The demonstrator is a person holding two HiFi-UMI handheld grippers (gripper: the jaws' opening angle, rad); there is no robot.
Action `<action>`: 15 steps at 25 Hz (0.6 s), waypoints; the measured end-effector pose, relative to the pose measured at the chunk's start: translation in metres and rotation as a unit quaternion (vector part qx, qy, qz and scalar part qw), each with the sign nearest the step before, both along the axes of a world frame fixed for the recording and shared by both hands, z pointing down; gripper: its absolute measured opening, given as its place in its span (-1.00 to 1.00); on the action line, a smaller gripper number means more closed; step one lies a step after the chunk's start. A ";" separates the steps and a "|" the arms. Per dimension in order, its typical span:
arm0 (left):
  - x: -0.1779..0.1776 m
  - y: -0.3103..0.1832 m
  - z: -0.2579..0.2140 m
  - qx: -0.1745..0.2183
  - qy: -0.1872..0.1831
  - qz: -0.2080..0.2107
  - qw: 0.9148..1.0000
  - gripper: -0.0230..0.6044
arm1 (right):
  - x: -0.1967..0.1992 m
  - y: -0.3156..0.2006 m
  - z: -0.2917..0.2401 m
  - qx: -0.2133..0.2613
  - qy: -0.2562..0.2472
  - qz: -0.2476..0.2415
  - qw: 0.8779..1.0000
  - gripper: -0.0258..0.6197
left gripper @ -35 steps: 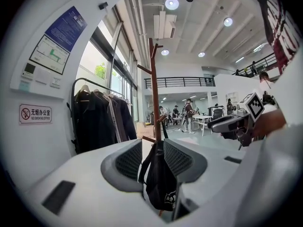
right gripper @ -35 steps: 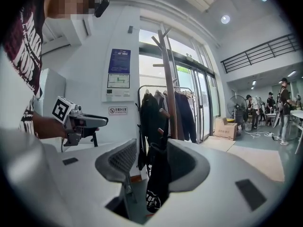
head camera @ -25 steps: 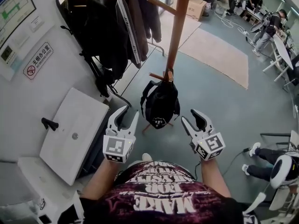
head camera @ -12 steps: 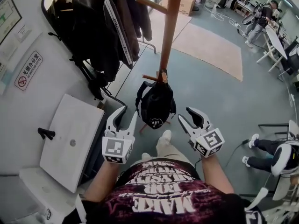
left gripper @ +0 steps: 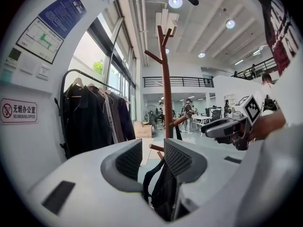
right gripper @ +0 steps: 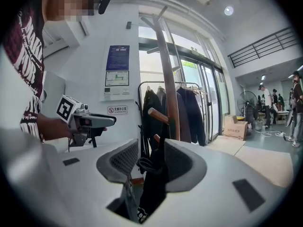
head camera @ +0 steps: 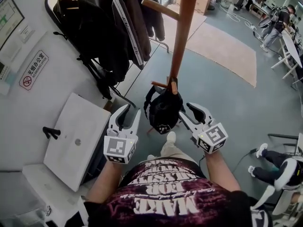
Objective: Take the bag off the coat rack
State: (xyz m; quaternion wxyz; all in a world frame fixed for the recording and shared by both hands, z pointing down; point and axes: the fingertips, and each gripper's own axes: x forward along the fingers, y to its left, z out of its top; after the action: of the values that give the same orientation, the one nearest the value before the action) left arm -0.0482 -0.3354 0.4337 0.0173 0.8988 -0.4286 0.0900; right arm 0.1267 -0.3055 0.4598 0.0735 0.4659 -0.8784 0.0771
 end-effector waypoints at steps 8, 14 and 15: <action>0.033 -0.023 0.003 -0.008 0.008 0.015 1.000 -0.51 | 0.008 -0.033 0.008 -0.018 0.008 -0.020 1.000 -0.37; 0.062 -0.036 0.009 -0.008 0.010 0.038 0.999 -0.51 | 0.017 -0.050 0.017 -0.031 0.015 -0.030 0.999 -0.37; 0.067 -0.037 0.010 -0.008 0.008 0.042 0.999 -0.51 | 0.018 -0.052 0.019 -0.033 0.015 -0.032 0.999 -0.37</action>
State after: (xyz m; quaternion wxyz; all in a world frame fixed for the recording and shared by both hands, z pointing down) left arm 0.0185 -0.3729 0.4441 0.0240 0.9168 -0.3892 0.0867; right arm 0.1444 -0.3577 0.4786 0.1045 0.4363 -0.8886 0.0960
